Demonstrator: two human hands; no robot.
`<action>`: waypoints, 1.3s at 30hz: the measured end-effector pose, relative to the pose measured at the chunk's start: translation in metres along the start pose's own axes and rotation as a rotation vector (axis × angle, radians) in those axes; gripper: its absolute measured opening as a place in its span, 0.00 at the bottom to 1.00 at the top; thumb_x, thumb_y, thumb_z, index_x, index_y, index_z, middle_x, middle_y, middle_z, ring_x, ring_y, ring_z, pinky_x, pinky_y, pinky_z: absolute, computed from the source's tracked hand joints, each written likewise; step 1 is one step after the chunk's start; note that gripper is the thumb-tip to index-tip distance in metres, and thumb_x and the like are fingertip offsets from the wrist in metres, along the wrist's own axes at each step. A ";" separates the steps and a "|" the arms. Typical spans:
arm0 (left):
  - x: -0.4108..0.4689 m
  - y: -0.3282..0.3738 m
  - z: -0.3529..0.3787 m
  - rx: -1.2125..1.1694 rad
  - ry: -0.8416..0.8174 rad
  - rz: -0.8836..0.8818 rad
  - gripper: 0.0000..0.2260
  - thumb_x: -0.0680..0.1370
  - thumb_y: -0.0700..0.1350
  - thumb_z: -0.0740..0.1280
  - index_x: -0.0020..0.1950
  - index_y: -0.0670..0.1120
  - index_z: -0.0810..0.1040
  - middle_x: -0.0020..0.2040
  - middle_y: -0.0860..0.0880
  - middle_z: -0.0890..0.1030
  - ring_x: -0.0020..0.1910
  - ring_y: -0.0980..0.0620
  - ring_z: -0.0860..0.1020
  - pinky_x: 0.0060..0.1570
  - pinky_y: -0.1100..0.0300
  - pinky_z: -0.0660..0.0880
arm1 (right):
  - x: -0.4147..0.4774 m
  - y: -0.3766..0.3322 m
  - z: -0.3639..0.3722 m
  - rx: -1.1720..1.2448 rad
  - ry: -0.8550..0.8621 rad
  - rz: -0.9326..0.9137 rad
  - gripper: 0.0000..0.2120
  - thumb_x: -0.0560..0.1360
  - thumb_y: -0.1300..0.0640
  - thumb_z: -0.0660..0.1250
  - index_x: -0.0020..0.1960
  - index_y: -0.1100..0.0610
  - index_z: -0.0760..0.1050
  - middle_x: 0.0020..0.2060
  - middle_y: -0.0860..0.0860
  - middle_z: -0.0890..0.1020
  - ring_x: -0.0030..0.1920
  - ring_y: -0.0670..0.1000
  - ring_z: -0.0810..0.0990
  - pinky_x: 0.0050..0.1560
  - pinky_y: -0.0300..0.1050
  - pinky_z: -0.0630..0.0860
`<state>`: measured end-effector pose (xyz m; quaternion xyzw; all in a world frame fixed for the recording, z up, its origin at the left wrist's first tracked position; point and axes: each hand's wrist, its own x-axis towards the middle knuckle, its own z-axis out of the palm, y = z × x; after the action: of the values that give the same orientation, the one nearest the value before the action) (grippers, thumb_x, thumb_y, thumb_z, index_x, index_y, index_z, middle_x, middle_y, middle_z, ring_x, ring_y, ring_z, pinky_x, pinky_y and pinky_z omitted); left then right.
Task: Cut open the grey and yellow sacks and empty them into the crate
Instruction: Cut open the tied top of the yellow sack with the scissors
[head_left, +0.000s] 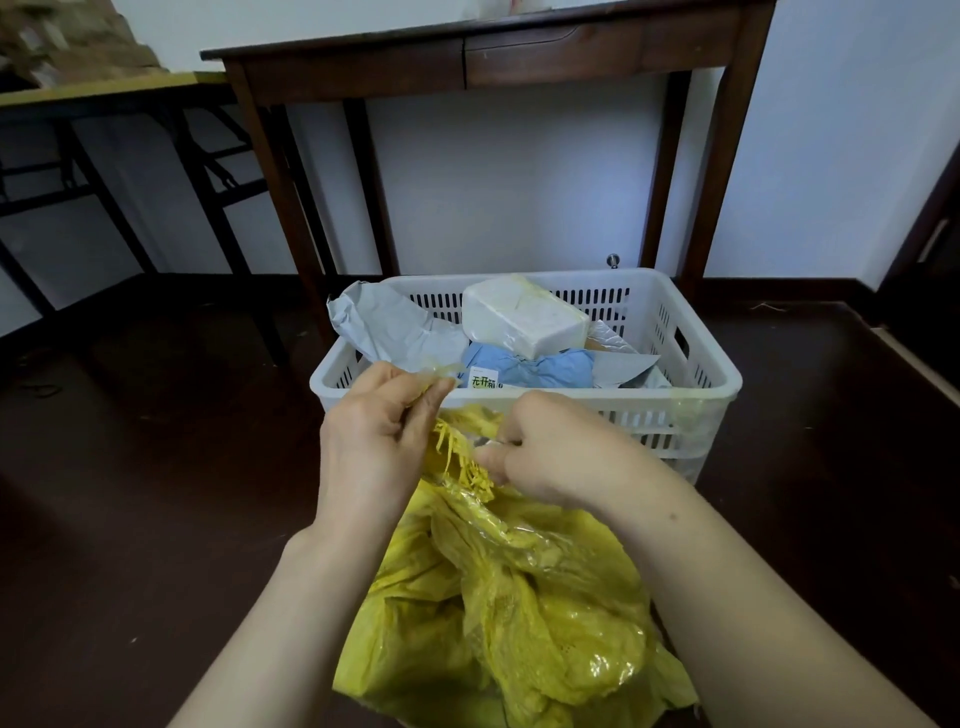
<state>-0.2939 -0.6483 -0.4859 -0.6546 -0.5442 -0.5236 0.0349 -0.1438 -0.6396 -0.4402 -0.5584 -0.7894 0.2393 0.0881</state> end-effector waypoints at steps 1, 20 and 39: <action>0.000 0.000 -0.001 0.009 0.001 0.014 0.08 0.75 0.45 0.69 0.42 0.41 0.83 0.33 0.50 0.71 0.33 0.54 0.70 0.32 0.61 0.67 | 0.001 0.001 0.001 0.167 -0.057 0.030 0.16 0.77 0.49 0.64 0.34 0.55 0.75 0.28 0.49 0.73 0.28 0.50 0.69 0.27 0.39 0.63; -0.013 0.010 0.019 -0.113 0.049 -0.114 0.06 0.77 0.45 0.68 0.43 0.44 0.82 0.37 0.44 0.79 0.38 0.55 0.75 0.40 0.59 0.73 | 0.037 0.056 0.015 1.402 0.278 0.355 0.11 0.79 0.58 0.63 0.39 0.63 0.73 0.27 0.51 0.70 0.17 0.43 0.63 0.15 0.32 0.54; -0.005 -0.040 0.035 -0.373 0.088 -1.052 0.06 0.66 0.39 0.77 0.35 0.45 0.81 0.34 0.46 0.82 0.36 0.46 0.82 0.41 0.53 0.80 | 0.046 0.032 0.069 0.801 0.301 0.119 0.14 0.61 0.53 0.80 0.26 0.51 0.76 0.23 0.43 0.76 0.30 0.49 0.76 0.38 0.46 0.76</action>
<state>-0.3004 -0.6139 -0.5260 -0.2675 -0.6938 -0.5845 -0.3247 -0.1617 -0.6076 -0.5214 -0.5531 -0.5789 0.4476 0.3982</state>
